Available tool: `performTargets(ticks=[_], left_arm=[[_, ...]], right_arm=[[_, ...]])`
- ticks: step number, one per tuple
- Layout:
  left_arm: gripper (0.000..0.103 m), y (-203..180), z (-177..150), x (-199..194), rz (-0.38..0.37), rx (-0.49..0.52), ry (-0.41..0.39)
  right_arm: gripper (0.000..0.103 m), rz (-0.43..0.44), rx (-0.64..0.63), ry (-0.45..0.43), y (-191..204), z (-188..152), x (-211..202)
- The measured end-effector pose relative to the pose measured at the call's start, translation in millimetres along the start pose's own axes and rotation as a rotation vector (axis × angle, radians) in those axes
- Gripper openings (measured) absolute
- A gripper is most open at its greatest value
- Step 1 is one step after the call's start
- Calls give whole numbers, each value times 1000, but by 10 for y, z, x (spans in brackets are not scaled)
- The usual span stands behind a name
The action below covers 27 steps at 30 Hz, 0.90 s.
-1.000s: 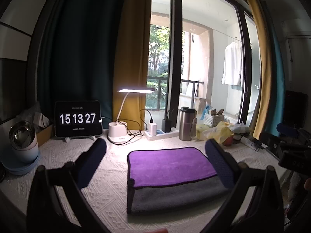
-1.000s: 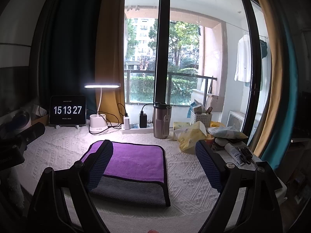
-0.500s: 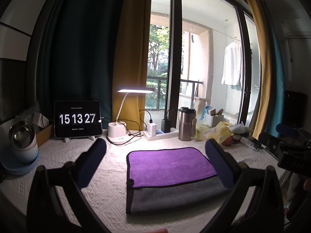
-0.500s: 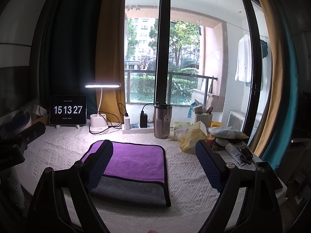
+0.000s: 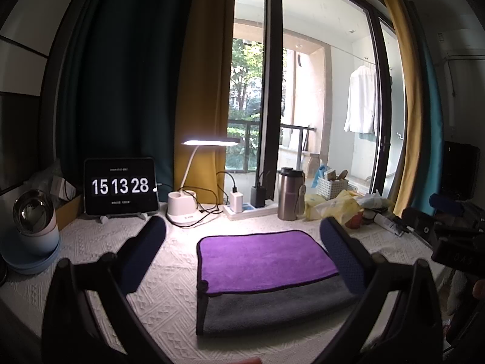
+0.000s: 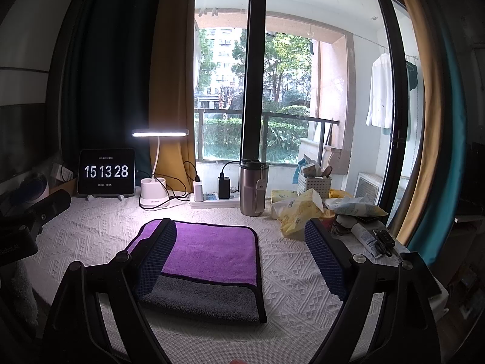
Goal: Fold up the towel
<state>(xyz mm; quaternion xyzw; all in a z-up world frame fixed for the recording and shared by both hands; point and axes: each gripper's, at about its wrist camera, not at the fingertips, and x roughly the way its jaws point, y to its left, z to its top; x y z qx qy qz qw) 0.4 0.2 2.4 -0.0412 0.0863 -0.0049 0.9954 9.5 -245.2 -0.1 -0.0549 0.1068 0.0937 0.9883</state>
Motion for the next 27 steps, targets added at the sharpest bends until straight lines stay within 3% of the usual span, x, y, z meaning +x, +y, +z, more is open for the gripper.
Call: performTargets(ticks=[10,21,27], left_arm=[[102,-58,-38,49,-2,7,26],[102,-87,-210,345,-9,13,139],[102,-17,-334,594,22,10,221]], right_arm=[[89,4,9,17,20,-56,43],[89,16,20,100,-32,-191,332],[89,25,23,155,-71,-258,535]])
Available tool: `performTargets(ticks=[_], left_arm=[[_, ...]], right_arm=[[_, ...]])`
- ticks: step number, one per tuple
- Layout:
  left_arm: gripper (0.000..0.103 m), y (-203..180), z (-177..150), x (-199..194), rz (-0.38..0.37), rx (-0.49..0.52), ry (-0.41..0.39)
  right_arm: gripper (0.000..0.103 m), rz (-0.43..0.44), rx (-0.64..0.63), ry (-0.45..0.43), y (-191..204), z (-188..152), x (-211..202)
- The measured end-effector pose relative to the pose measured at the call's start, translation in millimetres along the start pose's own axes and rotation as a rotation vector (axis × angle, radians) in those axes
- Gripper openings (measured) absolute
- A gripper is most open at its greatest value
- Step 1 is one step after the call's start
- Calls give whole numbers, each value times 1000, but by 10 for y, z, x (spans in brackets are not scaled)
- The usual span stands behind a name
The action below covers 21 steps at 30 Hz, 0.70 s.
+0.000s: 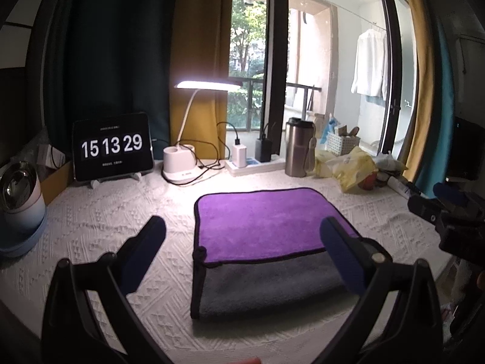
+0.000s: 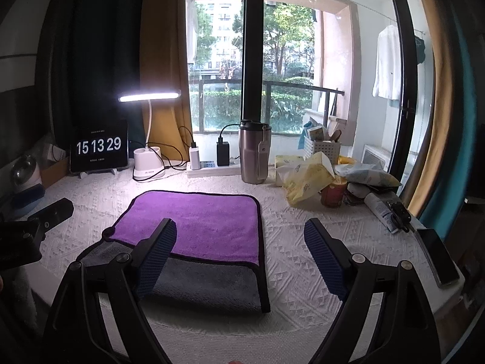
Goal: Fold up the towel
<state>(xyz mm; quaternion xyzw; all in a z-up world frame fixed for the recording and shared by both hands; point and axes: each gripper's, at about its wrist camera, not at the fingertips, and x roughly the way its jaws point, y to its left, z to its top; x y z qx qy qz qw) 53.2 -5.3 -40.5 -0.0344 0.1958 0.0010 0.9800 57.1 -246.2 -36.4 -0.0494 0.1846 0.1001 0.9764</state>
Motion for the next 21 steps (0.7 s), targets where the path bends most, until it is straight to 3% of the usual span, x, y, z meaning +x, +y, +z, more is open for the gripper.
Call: performTargets(ticks=[21], left_arm=[[101,166,-304,871,22,-25,294]], right_arm=[[77,35,32,192,-227,-193,740]])
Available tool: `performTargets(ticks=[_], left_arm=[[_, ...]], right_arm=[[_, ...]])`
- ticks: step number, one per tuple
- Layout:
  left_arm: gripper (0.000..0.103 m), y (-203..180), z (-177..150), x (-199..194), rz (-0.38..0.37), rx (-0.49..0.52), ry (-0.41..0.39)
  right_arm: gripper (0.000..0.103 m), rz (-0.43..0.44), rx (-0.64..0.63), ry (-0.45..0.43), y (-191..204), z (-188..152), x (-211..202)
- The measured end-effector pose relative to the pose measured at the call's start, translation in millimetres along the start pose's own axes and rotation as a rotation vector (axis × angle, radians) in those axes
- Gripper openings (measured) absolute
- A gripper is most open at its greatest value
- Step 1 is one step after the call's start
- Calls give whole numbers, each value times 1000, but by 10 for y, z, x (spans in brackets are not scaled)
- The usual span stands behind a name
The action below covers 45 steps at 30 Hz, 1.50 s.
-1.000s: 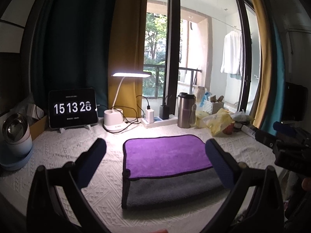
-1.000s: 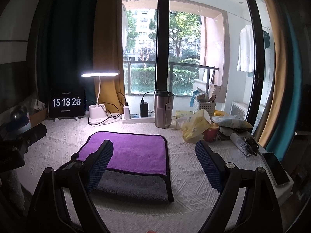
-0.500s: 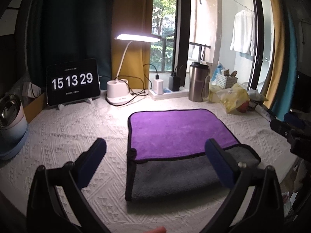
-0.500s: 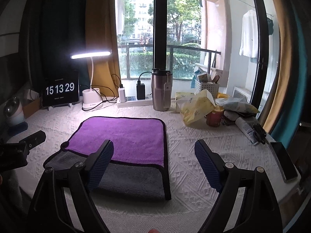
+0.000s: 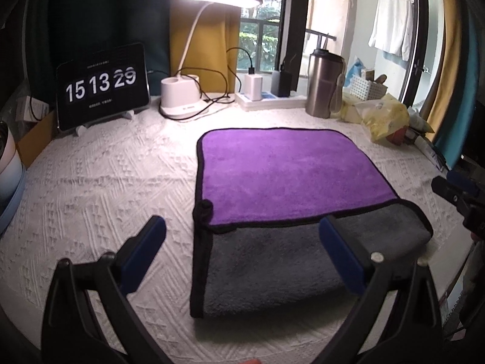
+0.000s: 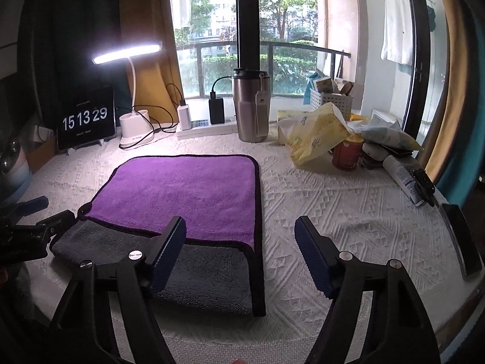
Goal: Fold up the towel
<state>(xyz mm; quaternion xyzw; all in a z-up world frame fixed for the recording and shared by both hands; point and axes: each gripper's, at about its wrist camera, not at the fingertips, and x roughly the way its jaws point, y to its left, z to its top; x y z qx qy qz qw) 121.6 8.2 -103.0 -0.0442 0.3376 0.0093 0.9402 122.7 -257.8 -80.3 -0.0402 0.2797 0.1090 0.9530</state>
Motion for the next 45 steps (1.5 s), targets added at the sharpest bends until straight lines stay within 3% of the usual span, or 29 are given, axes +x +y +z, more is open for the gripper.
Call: performTargets(ticks=[5,8,18,21,25,35,45], left_arm=[[93,21,-31,178,-9,0,70],[87,27,-56,274,-22,-4,113],[71,43,-94,416,-32,-7,186],[69,37,-98,421,-24,0,189],[53,45,-103,420,-20,0,188],[24,10,-127,366,-62,16,180],[16,-20,-87,229,-93,17,136]], right_arm=[[71,12,11,57,-44,-39,197],[61,24,8,92,-47,-66,293],[47,37,-18,195,-19,-174,544],[47,37,-25,213,-10,-198,581],[45,41,-47,219,24,-212,597],[9,16,-105,217,113,-252,601],[5,13,-110,155,97,-195,451]])
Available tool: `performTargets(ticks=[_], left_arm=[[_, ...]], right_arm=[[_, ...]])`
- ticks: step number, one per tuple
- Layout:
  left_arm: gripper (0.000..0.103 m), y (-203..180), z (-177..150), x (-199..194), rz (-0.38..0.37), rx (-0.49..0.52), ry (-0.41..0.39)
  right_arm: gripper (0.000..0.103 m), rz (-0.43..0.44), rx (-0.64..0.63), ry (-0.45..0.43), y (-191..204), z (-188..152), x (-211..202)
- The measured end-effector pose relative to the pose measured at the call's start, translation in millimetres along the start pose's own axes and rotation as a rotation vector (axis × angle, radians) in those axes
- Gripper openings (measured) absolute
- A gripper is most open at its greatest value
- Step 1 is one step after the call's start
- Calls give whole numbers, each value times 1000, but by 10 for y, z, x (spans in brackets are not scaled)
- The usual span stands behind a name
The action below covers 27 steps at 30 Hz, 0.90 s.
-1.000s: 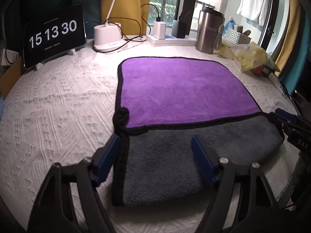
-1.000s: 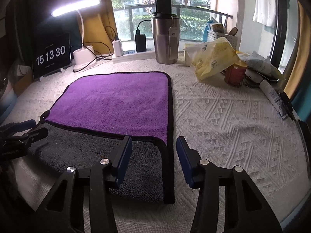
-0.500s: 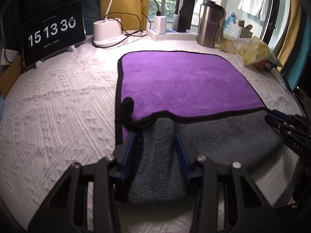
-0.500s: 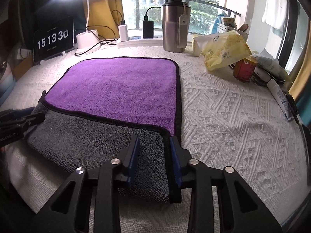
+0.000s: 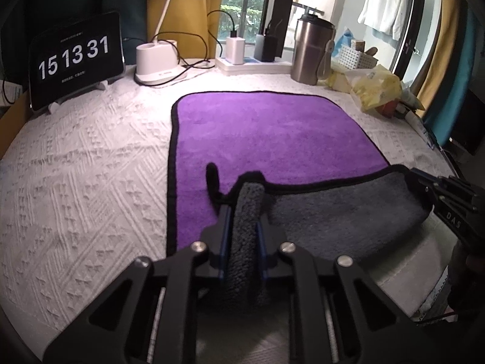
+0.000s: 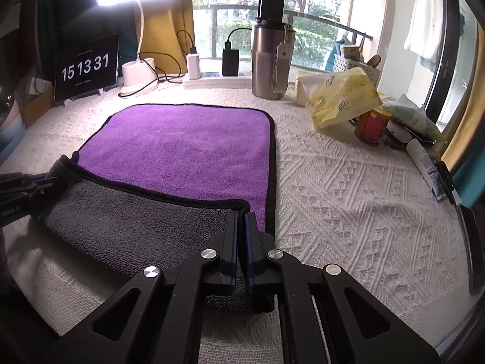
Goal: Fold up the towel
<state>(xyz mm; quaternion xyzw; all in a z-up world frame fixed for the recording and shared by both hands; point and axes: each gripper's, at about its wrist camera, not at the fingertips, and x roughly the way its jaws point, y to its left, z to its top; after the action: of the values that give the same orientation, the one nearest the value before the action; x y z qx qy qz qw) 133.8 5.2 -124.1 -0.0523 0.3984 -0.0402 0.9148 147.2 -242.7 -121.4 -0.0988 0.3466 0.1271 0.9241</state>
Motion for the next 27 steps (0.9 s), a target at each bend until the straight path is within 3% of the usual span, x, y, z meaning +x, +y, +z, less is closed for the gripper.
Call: performTargets(ticks=[27], left_arm=[[12,-46,256,-392,4,17,-144]], right_arm=[[5,-33,-12,-177,-22,279,-453]])
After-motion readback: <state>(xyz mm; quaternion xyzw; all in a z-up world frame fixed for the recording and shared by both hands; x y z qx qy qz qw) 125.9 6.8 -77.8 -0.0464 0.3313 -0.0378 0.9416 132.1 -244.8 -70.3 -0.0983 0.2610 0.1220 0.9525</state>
